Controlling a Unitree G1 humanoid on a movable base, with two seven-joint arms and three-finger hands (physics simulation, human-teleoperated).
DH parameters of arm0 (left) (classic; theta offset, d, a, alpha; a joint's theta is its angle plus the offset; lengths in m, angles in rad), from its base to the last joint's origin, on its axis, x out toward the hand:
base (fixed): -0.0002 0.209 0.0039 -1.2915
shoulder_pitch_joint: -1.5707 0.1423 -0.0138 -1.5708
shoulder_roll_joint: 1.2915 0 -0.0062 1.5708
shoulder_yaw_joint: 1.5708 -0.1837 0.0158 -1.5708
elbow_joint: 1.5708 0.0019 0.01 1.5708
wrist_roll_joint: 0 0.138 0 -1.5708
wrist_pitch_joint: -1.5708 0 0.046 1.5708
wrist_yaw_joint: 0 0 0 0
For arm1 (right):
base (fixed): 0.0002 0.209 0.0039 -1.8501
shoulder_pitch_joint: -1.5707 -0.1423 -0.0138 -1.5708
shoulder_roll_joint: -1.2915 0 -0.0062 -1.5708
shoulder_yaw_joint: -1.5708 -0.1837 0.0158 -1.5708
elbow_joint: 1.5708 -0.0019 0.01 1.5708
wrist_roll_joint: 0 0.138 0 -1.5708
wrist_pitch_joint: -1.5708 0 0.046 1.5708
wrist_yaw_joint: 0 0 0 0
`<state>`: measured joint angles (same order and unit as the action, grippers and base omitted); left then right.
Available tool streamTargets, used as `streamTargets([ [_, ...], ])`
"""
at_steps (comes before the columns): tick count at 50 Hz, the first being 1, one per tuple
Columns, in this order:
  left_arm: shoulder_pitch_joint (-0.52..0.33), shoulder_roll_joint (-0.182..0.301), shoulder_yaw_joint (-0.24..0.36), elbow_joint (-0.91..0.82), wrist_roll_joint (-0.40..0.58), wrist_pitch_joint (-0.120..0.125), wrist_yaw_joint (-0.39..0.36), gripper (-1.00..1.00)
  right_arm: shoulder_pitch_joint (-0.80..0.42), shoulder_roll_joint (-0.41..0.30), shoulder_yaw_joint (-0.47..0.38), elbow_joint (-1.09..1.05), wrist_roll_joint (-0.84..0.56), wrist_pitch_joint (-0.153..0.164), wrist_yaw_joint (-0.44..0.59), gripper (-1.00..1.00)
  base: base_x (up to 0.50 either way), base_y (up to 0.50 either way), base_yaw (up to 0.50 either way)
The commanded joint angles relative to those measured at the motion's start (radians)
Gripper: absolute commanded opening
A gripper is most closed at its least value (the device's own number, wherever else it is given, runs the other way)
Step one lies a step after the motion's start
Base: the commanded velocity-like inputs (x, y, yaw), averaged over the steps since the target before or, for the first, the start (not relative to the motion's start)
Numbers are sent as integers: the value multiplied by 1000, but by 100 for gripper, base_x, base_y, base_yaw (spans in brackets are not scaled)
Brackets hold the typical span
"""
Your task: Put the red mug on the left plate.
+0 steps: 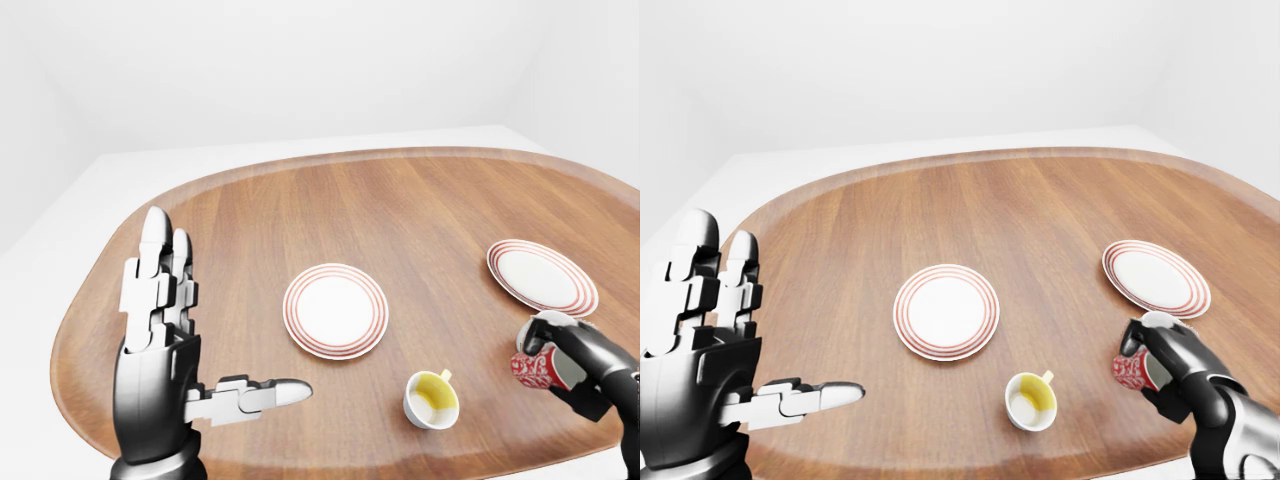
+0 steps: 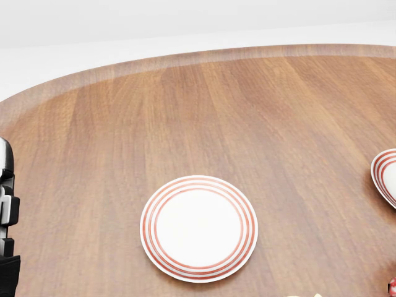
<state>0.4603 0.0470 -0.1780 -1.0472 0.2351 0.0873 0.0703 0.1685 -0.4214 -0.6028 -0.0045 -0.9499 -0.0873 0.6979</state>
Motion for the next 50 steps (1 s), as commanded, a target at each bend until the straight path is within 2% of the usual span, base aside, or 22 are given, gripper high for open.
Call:
streamTargets([
  [1,-2,5,4,0,-9,0,3,100,-288,-161,-49,-413,94,0,0,-100,0,0,0],
  [2,0,5,9,0,-14,0,2,100,-383,-209,-2,-464,114,49,0,-100,0,0,0],
  [4,2,4,13,0,-18,0,1,100,-482,-256,67,-489,109,125,0,-100,0,0,0],
  [6,4,4,15,0,-20,0,0,100,-547,-279,124,-493,93,159,0,-100,0,0,0],
  [7,8,4,19,0,-25,0,-1,100,-604,-291,193,-495,73,175,0,-100,0,0,0],
  [10,11,2,30,5,-34,0,-3,100,-660,-285,298,-499,42,175,0,-100,0,0,0],
  [12,11,1,31,5,-34,0,-5,100,-661,-284,300,-499,41,175,0,-100,0,0,0],
  [13,10,0,31,7,-34,0,-6,100,-730,-218,414,-485,-15,175,0,-100,0,0,0],
  [15,12,-1,30,5,-33,0,-6,100,-768,-166,457,-466,-46,175,0,-100,0,0,0],
  [16,12,-1,30,5,-33,0,-6,100,-770,-162,457,-464,-49,175,0,-100,0,0,0],
  [17,16,-1,35,2,-37,0,-8,100,-823,-81,513,-424,-100,175,0,-100,0,0,0],
  [19,18,-4,46,1,-45,0,-11,100,-865,19,540,-386,-157,145,0,-100,0,0,0],
  [21,19,-7,50,2,-46,0,-15,100,-882,82,556,-368,-190,114,0,-100,0,0,0],
  [23,20,-9,51,2,-46,0,-17,100,-887,113,558,-360,-206,97,0,-100,0,0,0],
  [26,34,-14,65,0,-57,0,-24,100,-902,206,613,-331,-239,70,0,-100,0,0,0],
  [28,38,-21,78,0,-65,0,-32,100,-905,238,627,-318,-257,54,0,-100,0,0,0],
  [32,46,-34,94,0,-72,0,-46,100,-888,313,678,-292,-315,3,0,-100,0,0,0],
  [35,49,-39,98,0,-72,0,-52,100,-862,379,723,-278,-353,0,0,-100,0,0,0],
  [39,65,-49,117,0,-86,0,-63,100,-786,410,772,-188,-444,0,0,-100,0,0,0],
  [43,71,-59,127,0,-92,0,-73,100,-761,429,785,-30,-536,0,0,-100,0,0,0],
  [46,76,-63,137,0,-98,0,-79,100,-766,433,776,71,-582,0,0,-100,0,0,0],
  [50,71,-73,151,0,-105,0,-88,100,-834,413,757,251,-614,0,0,-100,0,0,0],
])
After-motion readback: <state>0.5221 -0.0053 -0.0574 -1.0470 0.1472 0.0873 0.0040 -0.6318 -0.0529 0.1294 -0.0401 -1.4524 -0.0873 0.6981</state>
